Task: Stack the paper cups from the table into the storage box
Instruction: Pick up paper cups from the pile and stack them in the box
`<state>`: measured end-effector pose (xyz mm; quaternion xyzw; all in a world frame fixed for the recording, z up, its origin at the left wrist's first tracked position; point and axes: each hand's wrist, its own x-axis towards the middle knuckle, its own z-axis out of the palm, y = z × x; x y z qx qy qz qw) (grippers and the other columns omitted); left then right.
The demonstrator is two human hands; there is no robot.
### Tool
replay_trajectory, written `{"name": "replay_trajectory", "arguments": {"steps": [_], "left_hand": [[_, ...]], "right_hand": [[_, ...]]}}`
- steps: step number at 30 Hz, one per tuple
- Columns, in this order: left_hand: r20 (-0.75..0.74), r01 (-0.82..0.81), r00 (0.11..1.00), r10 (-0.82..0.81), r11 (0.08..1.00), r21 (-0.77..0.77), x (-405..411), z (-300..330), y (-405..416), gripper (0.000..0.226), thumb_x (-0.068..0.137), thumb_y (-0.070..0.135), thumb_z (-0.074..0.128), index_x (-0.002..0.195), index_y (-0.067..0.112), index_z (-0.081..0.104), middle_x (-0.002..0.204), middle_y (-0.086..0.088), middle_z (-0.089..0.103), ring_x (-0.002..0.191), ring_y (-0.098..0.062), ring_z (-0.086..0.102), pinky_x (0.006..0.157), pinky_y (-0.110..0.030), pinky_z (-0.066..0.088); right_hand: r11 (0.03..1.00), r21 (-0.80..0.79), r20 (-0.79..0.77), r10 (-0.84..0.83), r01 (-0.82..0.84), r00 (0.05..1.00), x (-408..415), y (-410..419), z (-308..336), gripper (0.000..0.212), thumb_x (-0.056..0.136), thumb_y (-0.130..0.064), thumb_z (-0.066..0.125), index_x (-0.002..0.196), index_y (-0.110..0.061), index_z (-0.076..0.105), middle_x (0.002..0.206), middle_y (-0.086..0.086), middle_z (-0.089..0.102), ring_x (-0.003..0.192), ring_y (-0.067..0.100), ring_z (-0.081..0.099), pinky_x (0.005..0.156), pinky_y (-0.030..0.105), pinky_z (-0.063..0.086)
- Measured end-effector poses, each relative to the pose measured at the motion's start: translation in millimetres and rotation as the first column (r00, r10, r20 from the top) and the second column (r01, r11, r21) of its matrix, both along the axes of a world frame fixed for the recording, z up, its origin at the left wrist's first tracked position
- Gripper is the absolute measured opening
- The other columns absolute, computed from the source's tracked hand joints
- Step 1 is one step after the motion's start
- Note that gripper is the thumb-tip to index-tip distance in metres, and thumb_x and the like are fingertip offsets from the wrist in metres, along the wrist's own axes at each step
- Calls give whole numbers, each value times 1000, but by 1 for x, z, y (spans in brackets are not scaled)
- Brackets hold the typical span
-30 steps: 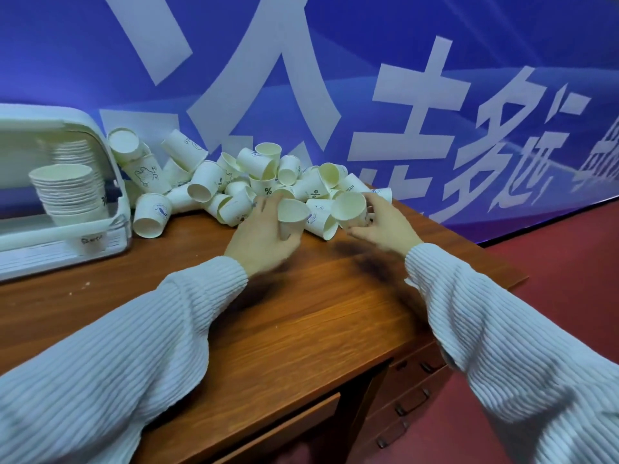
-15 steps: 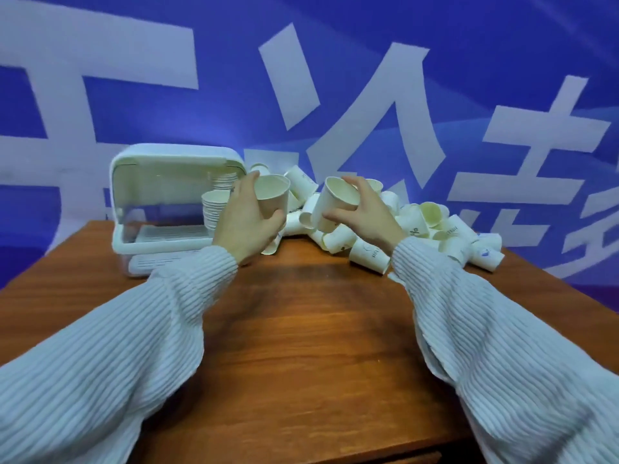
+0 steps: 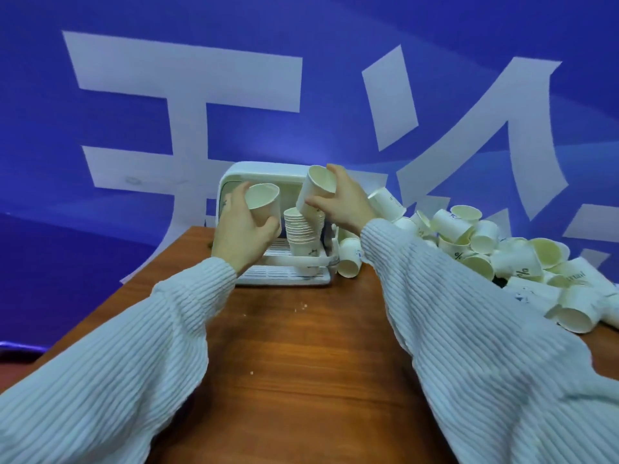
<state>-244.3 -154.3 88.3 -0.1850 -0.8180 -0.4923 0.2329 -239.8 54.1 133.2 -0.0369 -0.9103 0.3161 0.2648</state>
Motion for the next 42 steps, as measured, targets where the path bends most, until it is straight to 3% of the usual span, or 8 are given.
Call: {"name": "replay_trajectory", "arguments": {"steps": [9,14,18,26,30,33,39,42], "left_hand": [[6,-25,1000,25,1000,-18,-26,-13,-11,74,88,30,68,153,20,32,146,-4,44,129,-22,46,96,-30,37],[100,78,992,-78,997,4,-37,-22,-8,78,89,34,71,154,21,31,148,-3,45,130,-22,47,105,-37,42],[187,63,979,-80,993,97,-43,-26,-3,79,90,31,71,156,20,30,150,-5,45,131,-23,50,99,-32,44],[145,-58,989,30,980,190,-48,-28,-24,85,85,31,75,155,22,27,147,-3,45,126,-21,50,97,-35,46],[291,-77,957,13,975,210,-54,-23,-40,85,79,45,77,147,21,32,128,-6,57,109,-23,62,87,-39,57],[410,-8,910,-66,984,175,-59,-14,-47,75,82,45,80,139,15,40,121,-3,60,105,-21,63,70,-29,52],[468,327,798,-379,925,192,-86,-6,-39,49,79,51,80,118,23,69,107,2,78,102,-18,73,100,-47,55],[490,382,779,-392,916,124,-97,-7,-27,65,75,57,81,126,20,63,113,0,76,103,-19,73,96,-45,57]], "right_hand": [[985,172,40,18,-25,999,-20,-7,16,87,82,-51,78,154,-23,37,144,7,55,130,26,53,110,48,43],[998,61,27,21,-23,999,-18,-7,10,84,86,-47,77,155,-20,37,149,4,53,133,24,50,109,38,42],[999,10,62,37,-38,997,-14,-6,-2,85,87,-45,78,156,-19,36,152,3,51,134,24,50,107,36,42],[984,-57,92,173,-168,981,-25,-27,-17,80,84,-28,80,150,-20,37,140,0,49,123,22,52,89,29,44],[980,64,151,179,-190,972,-33,-45,-27,81,81,-28,80,148,-19,35,145,4,48,109,21,59,80,29,55],[979,88,184,166,-185,969,-39,-53,-33,83,81,-31,81,149,-20,34,150,6,47,117,23,57,98,39,51],[971,-175,126,184,-161,975,-35,-35,-48,81,84,-38,82,149,-19,38,132,-2,57,109,14,61,78,20,45],[953,-273,108,166,-131,980,-33,-19,-54,79,82,-45,82,146,-24,40,125,-2,64,98,8,66,91,34,54]]}}
